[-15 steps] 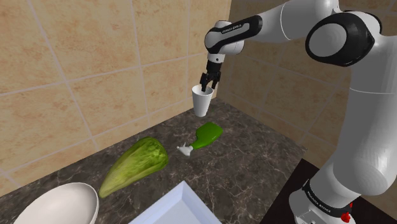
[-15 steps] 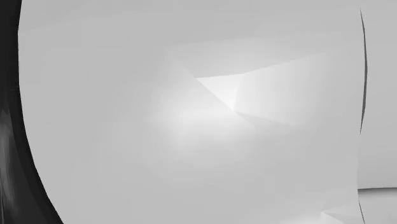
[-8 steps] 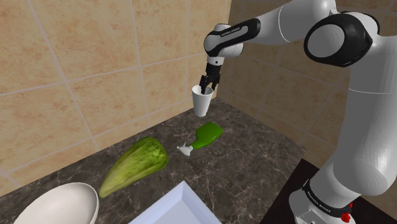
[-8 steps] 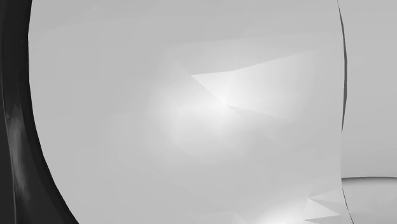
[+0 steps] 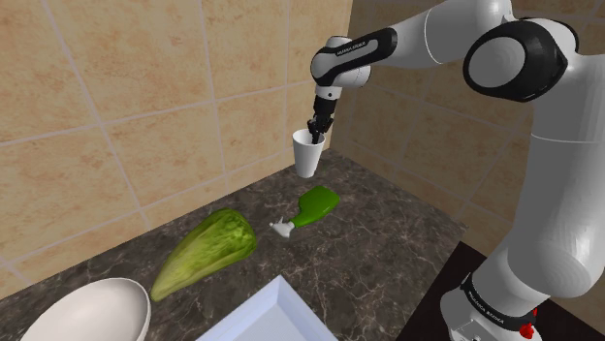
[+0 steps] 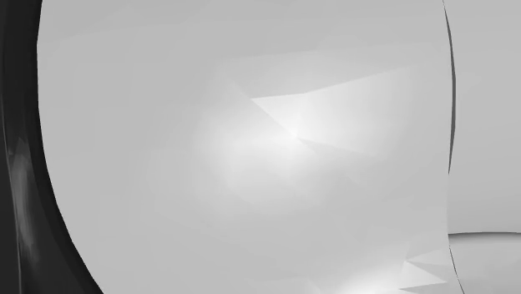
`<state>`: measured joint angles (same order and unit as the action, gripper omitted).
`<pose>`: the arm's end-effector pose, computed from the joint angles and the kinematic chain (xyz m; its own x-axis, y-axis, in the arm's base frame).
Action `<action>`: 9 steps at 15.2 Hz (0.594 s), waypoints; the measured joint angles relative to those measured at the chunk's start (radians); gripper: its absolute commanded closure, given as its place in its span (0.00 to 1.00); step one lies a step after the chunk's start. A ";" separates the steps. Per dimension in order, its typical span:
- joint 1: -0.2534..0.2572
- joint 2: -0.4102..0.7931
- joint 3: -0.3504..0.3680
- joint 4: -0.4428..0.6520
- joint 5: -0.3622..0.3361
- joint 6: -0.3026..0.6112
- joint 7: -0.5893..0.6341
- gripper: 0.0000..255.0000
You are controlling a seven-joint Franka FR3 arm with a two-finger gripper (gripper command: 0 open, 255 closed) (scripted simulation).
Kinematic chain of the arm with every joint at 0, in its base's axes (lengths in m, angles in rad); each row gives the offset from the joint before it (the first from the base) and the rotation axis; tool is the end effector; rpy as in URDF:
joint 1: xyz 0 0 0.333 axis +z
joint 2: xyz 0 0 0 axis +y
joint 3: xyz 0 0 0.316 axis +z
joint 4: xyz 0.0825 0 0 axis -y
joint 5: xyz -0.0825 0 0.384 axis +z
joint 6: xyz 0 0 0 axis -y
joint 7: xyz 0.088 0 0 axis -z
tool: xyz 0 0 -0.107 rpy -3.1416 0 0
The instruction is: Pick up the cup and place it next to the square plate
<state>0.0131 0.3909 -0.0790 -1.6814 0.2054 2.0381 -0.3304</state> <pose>0.6574 -0.0268 0.3729 0.9849 0.1724 0.0119 0.1722 -0.9730 -0.1539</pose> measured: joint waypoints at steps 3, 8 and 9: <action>0.000 0.000 0.000 0.000 0.000 0.000 0.000 1.00; 0.000 -0.011 -0.001 0.014 -0.003 -0.024 0.004 1.00; 0.000 -0.014 -0.001 0.022 -0.004 -0.035 0.006 1.00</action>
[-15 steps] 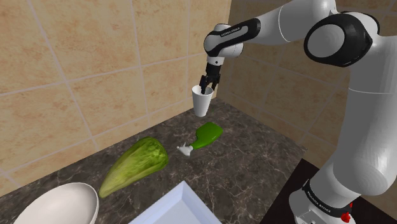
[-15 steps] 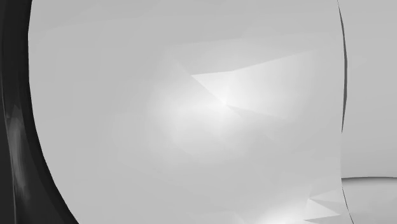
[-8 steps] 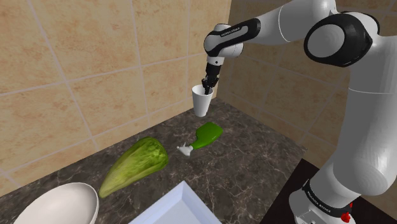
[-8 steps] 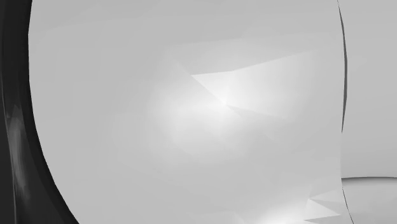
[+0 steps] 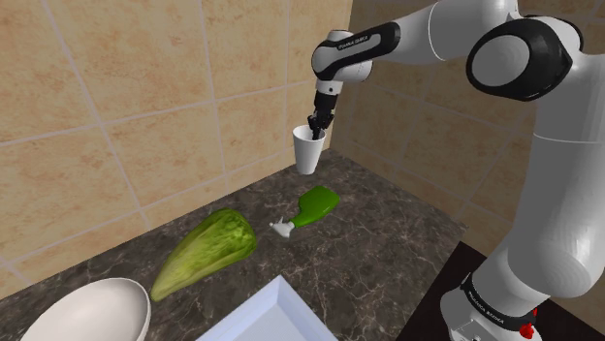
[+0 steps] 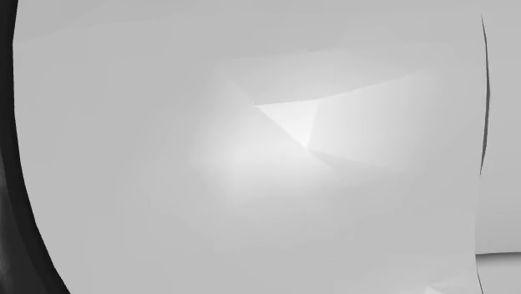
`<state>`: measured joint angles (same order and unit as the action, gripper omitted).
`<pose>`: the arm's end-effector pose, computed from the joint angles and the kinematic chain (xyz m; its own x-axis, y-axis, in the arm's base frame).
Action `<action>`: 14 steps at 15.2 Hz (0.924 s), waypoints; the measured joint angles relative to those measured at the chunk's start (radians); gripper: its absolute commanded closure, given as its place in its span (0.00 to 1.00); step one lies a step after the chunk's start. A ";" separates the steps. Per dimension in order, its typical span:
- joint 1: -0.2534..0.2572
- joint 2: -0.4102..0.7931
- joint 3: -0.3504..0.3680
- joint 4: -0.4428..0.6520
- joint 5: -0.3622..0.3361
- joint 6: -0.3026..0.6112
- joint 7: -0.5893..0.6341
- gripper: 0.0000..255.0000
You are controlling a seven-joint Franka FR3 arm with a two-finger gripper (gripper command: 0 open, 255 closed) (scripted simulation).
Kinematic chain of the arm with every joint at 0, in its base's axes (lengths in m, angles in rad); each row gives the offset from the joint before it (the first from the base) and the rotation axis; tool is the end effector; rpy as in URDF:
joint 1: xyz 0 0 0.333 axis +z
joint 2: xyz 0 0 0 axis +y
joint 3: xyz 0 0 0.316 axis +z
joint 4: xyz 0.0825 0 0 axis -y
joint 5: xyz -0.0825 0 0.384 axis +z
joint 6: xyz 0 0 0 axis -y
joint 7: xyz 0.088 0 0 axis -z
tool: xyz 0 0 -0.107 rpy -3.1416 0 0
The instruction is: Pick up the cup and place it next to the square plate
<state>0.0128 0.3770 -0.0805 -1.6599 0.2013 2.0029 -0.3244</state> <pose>0.6575 -0.0271 0.3891 0.9849 0.1726 0.0117 0.1724 -0.9729 -0.1539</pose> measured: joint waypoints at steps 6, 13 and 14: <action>0.001 -0.019 -0.001 0.051 -0.007 -0.069 0.015 1.00; -0.001 -0.045 -0.004 0.109 -0.014 -0.152 0.026 1.00; -0.001 -0.048 -0.004 0.118 -0.014 -0.163 0.029 1.00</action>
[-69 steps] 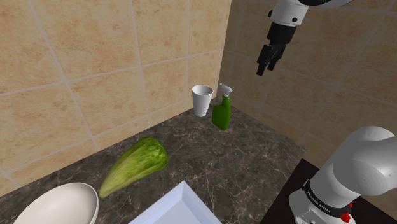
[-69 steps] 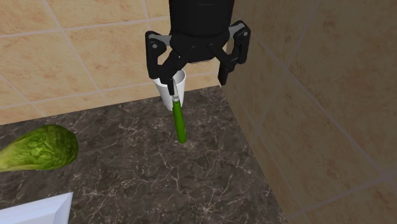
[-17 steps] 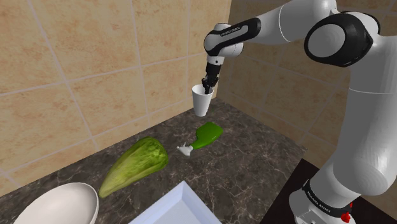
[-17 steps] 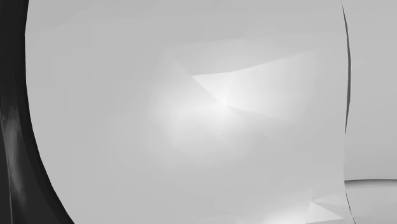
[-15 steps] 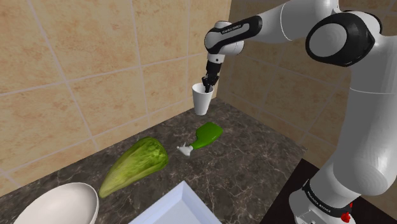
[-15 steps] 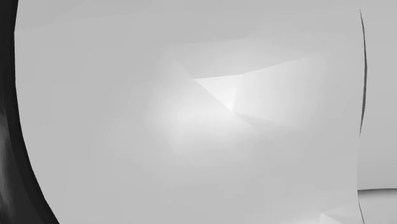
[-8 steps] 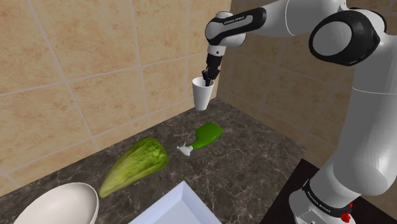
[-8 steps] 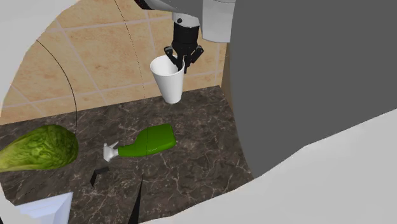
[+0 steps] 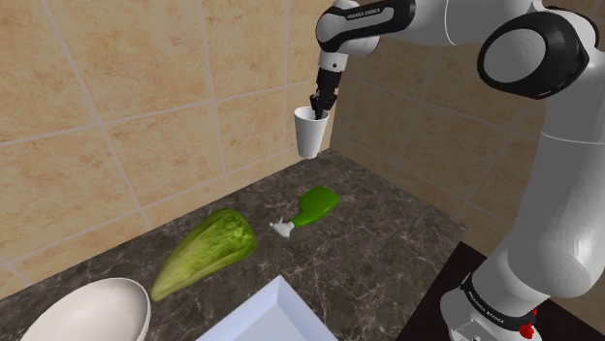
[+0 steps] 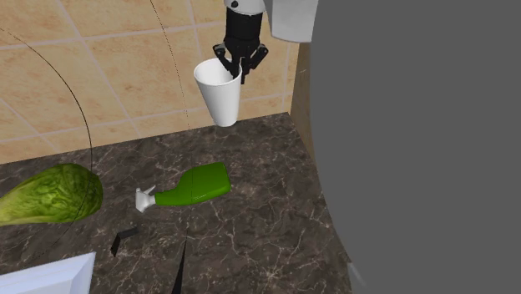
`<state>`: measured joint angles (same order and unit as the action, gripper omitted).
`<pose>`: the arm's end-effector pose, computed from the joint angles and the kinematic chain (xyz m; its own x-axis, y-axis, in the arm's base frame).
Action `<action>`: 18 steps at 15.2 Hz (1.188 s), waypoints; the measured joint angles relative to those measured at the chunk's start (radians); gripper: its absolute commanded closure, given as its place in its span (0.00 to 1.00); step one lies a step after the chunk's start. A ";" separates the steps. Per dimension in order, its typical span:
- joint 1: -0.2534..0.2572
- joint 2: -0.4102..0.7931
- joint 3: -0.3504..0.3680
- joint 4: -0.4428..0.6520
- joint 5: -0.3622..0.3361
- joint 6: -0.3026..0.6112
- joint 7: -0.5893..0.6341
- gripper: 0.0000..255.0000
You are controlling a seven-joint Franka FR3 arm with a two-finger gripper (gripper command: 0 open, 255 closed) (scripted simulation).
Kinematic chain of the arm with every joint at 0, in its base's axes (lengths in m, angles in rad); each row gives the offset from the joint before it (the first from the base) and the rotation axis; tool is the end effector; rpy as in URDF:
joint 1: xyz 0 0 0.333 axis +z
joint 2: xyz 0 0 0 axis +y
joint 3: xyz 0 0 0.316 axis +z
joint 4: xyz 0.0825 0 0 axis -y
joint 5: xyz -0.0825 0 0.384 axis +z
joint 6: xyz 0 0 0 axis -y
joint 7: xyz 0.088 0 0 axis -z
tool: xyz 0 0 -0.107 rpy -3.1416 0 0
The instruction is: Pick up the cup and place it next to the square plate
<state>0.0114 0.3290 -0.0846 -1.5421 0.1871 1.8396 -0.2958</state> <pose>0.6560 -0.0267 0.4625 0.9850 0.1724 0.0120 0.1722 -0.9729 -0.1541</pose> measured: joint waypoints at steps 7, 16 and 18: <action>-0.003 0.001 -0.001 0.095 -0.004 -0.093 0.014 1.00; -0.008 0.012 -0.002 0.230 -0.005 -0.216 0.031 1.00; -0.011 0.020 -0.002 0.268 -0.005 -0.246 0.033 1.00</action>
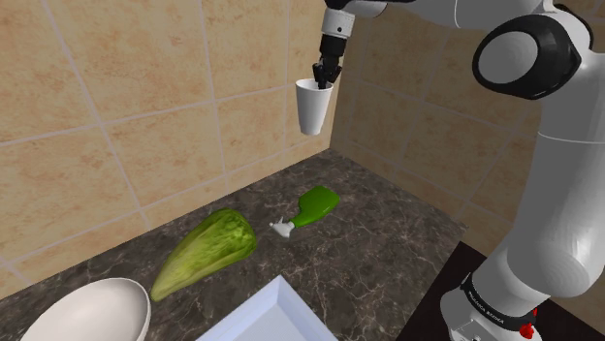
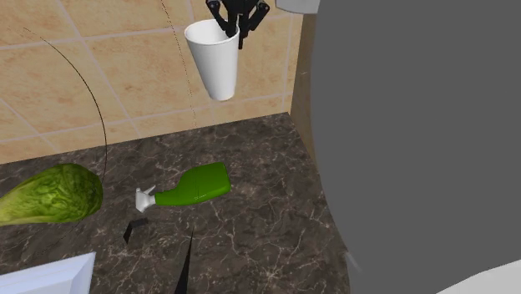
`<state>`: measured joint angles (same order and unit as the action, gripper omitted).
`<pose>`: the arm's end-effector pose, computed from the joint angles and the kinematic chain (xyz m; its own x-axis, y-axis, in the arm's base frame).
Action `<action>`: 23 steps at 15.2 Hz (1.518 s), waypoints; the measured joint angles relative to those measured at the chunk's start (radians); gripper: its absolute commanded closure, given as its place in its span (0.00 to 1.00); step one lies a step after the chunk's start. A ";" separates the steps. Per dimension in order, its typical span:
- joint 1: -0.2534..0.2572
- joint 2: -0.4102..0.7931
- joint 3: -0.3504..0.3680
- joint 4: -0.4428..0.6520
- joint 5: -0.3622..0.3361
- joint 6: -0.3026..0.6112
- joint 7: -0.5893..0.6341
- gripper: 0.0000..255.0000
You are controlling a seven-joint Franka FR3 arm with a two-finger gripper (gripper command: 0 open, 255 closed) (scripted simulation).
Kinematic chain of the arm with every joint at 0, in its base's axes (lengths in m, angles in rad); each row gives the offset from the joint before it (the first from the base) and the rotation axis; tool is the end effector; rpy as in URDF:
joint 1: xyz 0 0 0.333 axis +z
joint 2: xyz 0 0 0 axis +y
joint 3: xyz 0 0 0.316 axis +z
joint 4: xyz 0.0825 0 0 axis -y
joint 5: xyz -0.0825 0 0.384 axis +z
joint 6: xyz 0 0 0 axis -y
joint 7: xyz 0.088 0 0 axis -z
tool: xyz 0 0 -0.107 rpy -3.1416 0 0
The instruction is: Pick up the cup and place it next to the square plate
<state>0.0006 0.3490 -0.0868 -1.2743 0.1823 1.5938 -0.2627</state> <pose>0.6579 -0.0277 0.5563 0.9849 0.1727 0.0119 0.1725 -0.9729 -0.1540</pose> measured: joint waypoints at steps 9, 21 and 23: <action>-0.001 0.021 0.003 0.146 0.002 -0.122 0.025 1.00; 0.116 -0.418 0.073 -0.437 -0.027 0.048 0.180 1.00; 0.131 -0.481 0.091 -0.509 -0.026 0.062 0.210 1.00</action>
<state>0.1317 -0.1325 0.0043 -1.7837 0.1566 1.6555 -0.0523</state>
